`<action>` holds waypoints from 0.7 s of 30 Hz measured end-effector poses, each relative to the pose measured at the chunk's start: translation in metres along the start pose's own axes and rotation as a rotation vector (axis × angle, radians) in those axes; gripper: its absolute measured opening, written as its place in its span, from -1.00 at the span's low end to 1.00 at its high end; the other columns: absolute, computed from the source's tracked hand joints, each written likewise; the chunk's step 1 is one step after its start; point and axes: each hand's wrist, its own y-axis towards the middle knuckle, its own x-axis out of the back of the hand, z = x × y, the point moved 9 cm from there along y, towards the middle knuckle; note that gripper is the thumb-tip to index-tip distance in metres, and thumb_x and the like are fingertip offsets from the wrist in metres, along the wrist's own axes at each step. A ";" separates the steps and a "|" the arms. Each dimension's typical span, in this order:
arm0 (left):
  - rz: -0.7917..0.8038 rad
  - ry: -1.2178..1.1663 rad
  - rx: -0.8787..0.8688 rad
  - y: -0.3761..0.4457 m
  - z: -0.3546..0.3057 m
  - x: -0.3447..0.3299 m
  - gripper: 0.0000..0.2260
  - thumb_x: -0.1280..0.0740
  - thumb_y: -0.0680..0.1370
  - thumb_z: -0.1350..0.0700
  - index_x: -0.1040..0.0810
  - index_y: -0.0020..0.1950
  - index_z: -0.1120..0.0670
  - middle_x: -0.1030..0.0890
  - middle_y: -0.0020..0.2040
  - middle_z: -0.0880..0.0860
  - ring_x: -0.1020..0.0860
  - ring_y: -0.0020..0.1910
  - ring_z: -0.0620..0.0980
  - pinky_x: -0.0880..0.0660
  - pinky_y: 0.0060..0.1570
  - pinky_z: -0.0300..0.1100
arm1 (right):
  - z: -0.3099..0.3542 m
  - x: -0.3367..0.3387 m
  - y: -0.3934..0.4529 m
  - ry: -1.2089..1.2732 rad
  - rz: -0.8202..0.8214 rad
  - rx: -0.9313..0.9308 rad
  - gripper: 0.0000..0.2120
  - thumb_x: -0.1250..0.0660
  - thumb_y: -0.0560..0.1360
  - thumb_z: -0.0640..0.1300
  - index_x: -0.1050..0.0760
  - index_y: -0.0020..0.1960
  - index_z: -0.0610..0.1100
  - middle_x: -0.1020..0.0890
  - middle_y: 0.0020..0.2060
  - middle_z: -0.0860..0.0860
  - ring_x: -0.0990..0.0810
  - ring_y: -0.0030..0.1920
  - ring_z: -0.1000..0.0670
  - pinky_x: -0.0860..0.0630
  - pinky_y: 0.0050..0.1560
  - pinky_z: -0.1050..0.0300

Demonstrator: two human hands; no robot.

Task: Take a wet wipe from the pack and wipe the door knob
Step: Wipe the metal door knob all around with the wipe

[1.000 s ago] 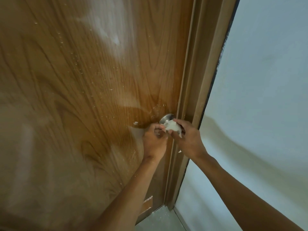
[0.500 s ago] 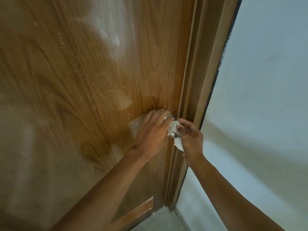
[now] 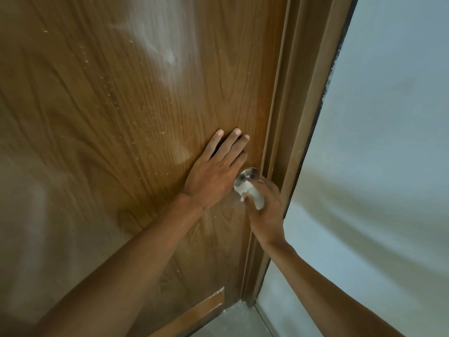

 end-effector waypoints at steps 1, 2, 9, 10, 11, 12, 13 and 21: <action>-0.007 0.001 0.000 0.000 0.000 0.000 -0.60 -0.28 0.56 0.01 -0.42 0.38 0.06 -0.25 0.55 0.10 -0.15 0.55 0.14 0.05 0.50 0.16 | 0.002 -0.003 -0.002 -0.046 0.074 0.089 -0.66 -0.39 0.51 -0.10 -0.49 0.28 -0.01 -0.47 0.33 -0.04 -0.46 0.30 0.04 -0.37 0.23 0.46; -0.015 0.004 0.001 -0.001 0.000 -0.001 -0.61 -0.28 0.56 0.02 -0.42 0.38 0.06 -0.25 0.55 0.10 -0.15 0.55 0.14 0.04 0.50 0.16 | 0.003 -0.008 -0.005 -0.079 0.162 0.151 -0.68 -0.36 0.53 -0.13 -0.50 0.28 -0.01 -0.41 0.39 -0.06 -0.37 0.38 0.02 -0.31 0.32 0.40; -0.048 -0.007 -0.003 0.000 -0.001 0.001 -0.64 -0.24 0.58 0.01 -0.42 0.35 0.07 -0.24 0.55 0.11 -0.15 0.55 0.15 0.06 0.49 0.16 | 0.015 -0.019 0.004 -0.509 0.207 0.393 -0.70 -0.19 0.56 0.03 -0.49 0.26 0.03 -0.45 0.34 -0.09 -0.43 0.32 -0.14 -0.53 0.19 -0.01; -0.053 -0.009 -0.001 0.000 -0.001 0.002 -0.65 -0.24 0.58 0.01 -0.42 0.35 0.07 -0.25 0.55 0.11 -0.16 0.54 0.15 0.06 0.49 0.16 | 0.015 -0.020 0.006 -0.473 0.167 0.346 -0.69 -0.17 0.57 0.03 -0.44 0.28 0.01 -0.47 0.31 -0.09 -0.45 0.27 -0.12 -0.54 0.15 0.03; -0.059 -0.012 0.002 -0.001 0.000 0.002 -0.66 -0.23 0.59 0.03 -0.42 0.34 0.07 -0.25 0.54 0.11 -0.16 0.54 0.15 0.06 0.49 0.16 | 0.013 -0.019 0.008 -0.419 0.122 0.276 -0.68 -0.14 0.58 0.04 -0.38 0.29 -0.01 -0.49 0.27 -0.07 -0.47 0.22 -0.08 -0.56 0.13 0.06; -0.063 -0.013 0.003 -0.001 0.000 0.001 -0.67 -0.23 0.59 0.04 -0.43 0.34 0.07 -0.25 0.54 0.11 -0.16 0.54 0.15 0.05 0.49 0.16 | 0.011 -0.016 0.009 -0.341 0.076 0.184 -0.68 -0.12 0.60 0.06 -0.35 0.31 -0.02 -0.49 0.23 -0.03 -0.48 0.17 -0.01 -0.58 0.11 0.11; -0.063 -0.014 0.002 -0.001 0.000 0.001 -0.68 -0.23 0.59 0.05 -0.43 0.34 0.07 -0.25 0.54 0.11 -0.16 0.54 0.15 0.05 0.50 0.16 | 0.007 -0.014 0.009 -0.230 0.033 0.079 -0.67 -0.12 0.61 0.09 -0.32 0.31 -0.02 -0.48 0.19 0.03 -0.50 0.12 0.05 -0.59 0.08 0.16; -0.094 -0.008 -0.012 -0.001 0.000 0.003 -0.70 -0.21 0.61 0.03 -0.44 0.31 0.08 -0.29 0.53 0.11 -0.20 0.53 0.15 0.03 0.49 0.14 | -0.049 -0.034 -0.006 0.383 -0.009 -0.738 -0.47 -0.04 0.58 0.24 -0.17 0.43 -0.04 -0.46 0.23 0.02 -0.54 0.12 0.03 -0.54 0.10 0.23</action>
